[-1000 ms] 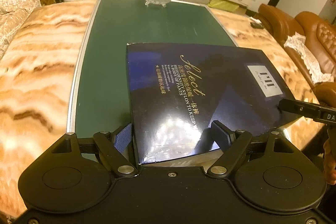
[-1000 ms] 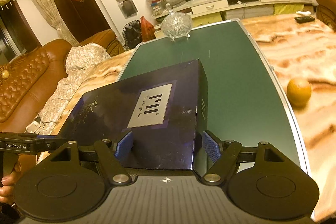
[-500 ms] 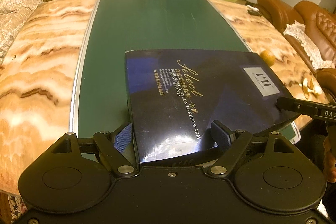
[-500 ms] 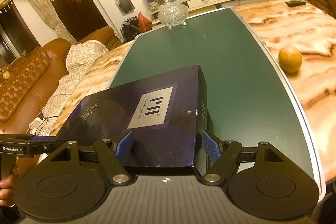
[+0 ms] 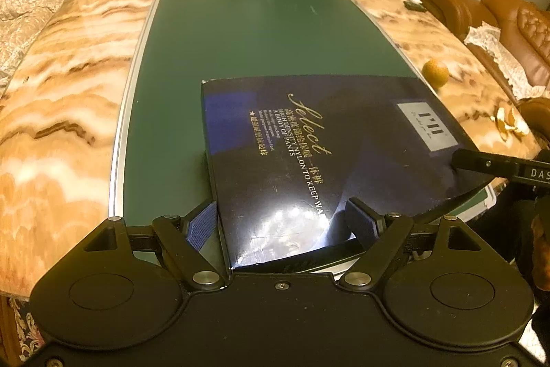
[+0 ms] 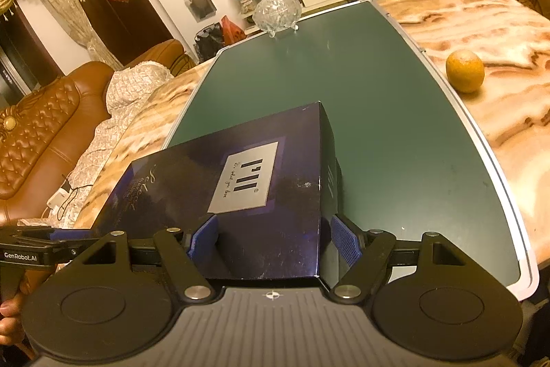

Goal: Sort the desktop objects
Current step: 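Carry the box with both tools toward the tray and lower it, then open both tools and pull them back from the box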

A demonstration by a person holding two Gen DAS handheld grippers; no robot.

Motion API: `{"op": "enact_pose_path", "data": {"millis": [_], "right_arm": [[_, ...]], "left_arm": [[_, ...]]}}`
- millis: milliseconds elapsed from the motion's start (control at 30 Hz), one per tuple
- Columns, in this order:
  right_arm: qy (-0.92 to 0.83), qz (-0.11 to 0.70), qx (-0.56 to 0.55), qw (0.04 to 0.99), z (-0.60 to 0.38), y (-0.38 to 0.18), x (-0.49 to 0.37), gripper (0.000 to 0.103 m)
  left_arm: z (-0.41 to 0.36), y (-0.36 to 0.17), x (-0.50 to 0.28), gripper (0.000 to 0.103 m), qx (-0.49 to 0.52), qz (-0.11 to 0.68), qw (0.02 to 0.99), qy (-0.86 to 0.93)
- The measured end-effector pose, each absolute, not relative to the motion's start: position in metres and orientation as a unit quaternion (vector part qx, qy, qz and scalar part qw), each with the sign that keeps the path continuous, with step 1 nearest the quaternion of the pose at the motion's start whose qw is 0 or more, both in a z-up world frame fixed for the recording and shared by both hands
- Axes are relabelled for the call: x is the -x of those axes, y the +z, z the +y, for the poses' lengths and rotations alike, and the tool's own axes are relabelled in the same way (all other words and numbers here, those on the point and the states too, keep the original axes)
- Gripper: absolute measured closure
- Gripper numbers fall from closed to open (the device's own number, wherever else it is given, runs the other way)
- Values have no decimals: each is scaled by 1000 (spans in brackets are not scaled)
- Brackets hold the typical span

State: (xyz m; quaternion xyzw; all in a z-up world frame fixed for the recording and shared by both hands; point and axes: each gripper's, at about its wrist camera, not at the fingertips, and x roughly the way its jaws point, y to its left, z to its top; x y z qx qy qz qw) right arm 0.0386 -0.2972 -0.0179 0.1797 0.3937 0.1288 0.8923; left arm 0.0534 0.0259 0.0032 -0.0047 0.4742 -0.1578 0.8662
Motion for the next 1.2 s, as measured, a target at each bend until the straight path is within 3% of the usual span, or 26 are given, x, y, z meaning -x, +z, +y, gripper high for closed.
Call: {"op": "enact_pose_path", "data": {"millis": [733, 1067, 1200], "right_arm": [[118, 411, -201, 881, -299, -44, -42, 27], [93, 394, -194, 894, -298, -36, -29, 23], [77, 384, -171, 904, -286, -26, -15, 17]], "left_arm": [[26, -17, -58, 21, 3, 483, 863, -148], [31, -23, -54, 8, 24, 484, 864, -138], [25, -19, -44, 4, 3, 476, 873, -105]]}}
